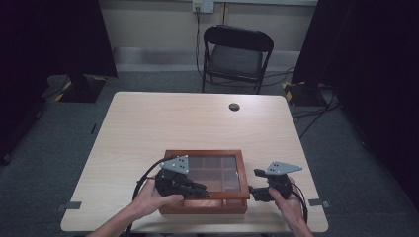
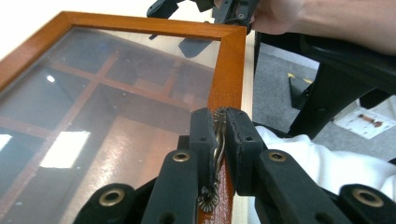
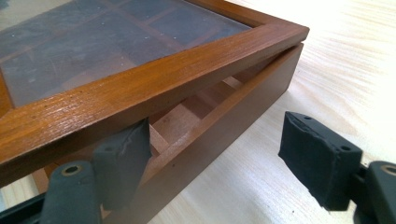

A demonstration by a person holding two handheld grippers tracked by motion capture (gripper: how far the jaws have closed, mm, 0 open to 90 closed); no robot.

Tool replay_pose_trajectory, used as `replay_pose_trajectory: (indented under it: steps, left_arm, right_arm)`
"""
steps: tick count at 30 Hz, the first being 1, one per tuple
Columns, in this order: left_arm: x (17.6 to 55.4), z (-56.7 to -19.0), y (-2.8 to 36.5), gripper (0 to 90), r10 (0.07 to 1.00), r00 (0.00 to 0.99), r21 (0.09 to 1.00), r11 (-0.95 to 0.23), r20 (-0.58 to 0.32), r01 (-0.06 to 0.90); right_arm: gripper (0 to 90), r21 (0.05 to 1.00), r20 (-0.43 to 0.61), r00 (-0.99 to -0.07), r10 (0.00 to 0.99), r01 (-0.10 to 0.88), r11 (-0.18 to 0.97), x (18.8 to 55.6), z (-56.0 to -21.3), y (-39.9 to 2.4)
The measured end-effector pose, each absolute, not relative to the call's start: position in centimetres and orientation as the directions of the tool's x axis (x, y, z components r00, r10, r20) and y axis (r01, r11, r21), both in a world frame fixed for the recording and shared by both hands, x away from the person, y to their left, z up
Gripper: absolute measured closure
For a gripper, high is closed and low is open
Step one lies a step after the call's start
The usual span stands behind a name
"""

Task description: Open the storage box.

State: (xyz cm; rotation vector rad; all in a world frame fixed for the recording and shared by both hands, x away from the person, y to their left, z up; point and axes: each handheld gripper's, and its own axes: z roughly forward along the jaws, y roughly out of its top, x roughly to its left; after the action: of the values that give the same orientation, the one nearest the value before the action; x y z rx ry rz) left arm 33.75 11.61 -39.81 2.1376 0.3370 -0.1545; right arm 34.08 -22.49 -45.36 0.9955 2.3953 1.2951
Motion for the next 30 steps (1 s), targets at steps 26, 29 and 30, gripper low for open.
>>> replay_pose_trajectory:
  steps: [26, 29, 30]
  left_arm:
    - [33.9, -37.7, 15.7, 36.6, 0.28, 0.933, 0.869, -0.377, -0.224, 0.322]
    - [33.9, -37.6, 15.7, 35.1, 0.295, 0.935, 0.866, -0.393, -0.199, 0.308]
    - [34.0, -37.6, 15.8, 34.7, 0.295, 0.935, 0.868, -0.389, -0.199, 0.308]
  right_arm:
    - [21.1, 0.842, 0.099, -0.757, 0.646, 0.41, 0.351, 34.9, -44.2, -21.8]
    - [20.4, 0.841, 0.1, -0.755, 0.648, 0.412, 0.35, 35.1, -44.0, -21.4]
    - [20.2, 0.842, 0.094, -0.752, 0.653, 0.409, 0.351, 35.1, -43.9, -21.3]
